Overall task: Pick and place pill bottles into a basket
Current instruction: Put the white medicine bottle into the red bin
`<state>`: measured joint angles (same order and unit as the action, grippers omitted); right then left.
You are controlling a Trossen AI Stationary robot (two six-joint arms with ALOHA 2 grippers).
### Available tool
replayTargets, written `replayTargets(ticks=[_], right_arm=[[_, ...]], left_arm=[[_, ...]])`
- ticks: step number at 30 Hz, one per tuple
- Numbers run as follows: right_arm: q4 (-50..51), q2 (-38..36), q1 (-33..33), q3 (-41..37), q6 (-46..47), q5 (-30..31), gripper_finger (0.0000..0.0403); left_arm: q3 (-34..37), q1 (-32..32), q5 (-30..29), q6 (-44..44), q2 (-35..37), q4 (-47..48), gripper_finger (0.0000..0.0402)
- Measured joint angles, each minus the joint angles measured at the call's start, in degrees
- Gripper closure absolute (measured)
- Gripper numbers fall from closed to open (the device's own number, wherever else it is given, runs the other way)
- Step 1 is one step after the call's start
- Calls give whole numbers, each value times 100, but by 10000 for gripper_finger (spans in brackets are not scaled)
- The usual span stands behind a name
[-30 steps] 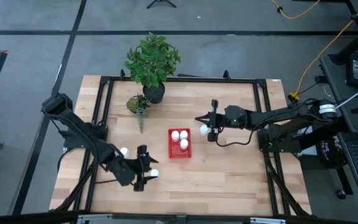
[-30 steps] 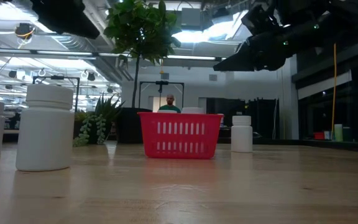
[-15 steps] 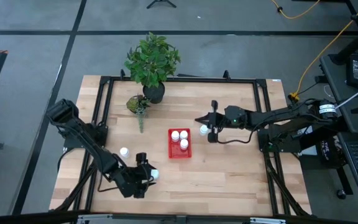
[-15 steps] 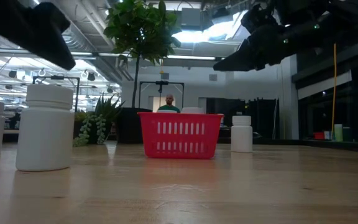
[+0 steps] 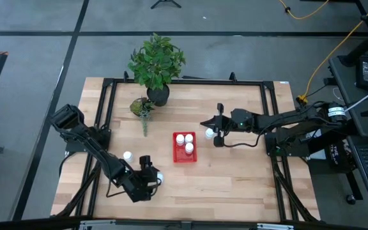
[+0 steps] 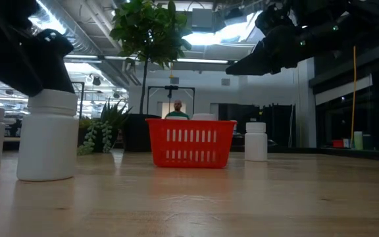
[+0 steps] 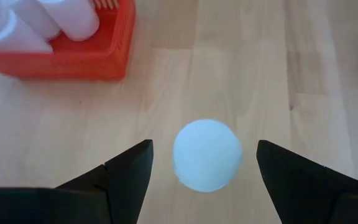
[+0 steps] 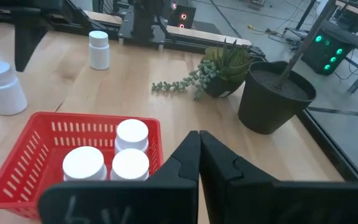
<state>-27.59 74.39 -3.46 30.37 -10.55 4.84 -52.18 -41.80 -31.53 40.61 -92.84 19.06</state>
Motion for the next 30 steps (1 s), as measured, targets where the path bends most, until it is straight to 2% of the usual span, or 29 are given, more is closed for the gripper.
replayTargets(ticks=[10, 17, 30], right_arm=[[2, 0, 0, 0, -2, 0, 396], [4, 0, 0, 0, -9, 0, 396], [8, 0, 0, 0, -2, 2, 396]], left_arm=[[4, 231, 446, 76, 0, 83, 121], [4, 306, 525, 71, 0, 216, 123], [4, 321, 619, -172, -17, 219, 204]])
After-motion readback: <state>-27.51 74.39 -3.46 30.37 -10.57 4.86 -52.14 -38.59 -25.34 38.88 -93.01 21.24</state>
